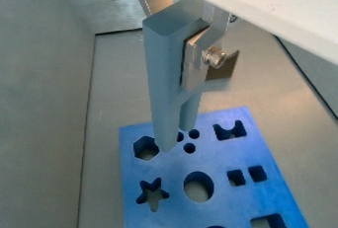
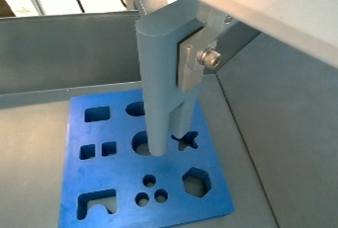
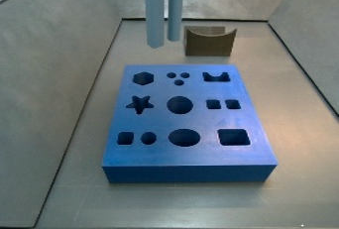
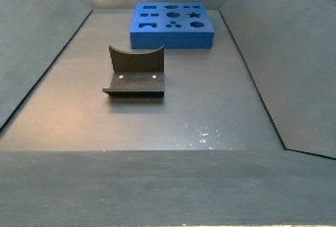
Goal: Pick up the square-circle object. Move up. Move to above the board. Insert the square-circle object.
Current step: Insert the square-circle object.
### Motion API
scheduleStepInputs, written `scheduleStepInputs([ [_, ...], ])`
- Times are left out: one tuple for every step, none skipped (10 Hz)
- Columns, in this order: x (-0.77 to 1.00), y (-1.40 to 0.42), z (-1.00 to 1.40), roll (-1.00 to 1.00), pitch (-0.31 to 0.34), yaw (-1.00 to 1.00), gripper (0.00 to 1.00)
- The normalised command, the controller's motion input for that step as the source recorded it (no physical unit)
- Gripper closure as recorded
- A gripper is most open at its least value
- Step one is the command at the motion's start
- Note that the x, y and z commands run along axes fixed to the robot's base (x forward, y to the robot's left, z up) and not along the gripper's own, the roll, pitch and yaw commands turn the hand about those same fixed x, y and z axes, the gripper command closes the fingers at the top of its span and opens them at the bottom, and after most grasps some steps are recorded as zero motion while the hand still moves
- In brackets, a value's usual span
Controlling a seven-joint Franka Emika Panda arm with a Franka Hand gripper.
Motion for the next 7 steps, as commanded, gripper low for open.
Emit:
scheduleStepInputs([
  [0.00, -0.12, -0.02, 0.00, 0.000, -1.00, 1.00],
  [0.00, -0.11, -0.02, 0.00, 0.000, -1.00, 1.00],
  [0.00, -0.13, -0.05, 0.00, 0.000, -1.00, 1.00],
  [0.02, -0.27, -0.01, -0.03, -0.044, -0.90, 1.00],
  [0.02, -0.31, -0.07, -0.01, -0.037, -0.89, 1.00],
  [0.02, -0.31, -0.08, 0.00, -0.026, -0.89, 1.00],
  [0.01, -0.31, -0.09, -0.01, -0.026, -0.89, 1.00],
])
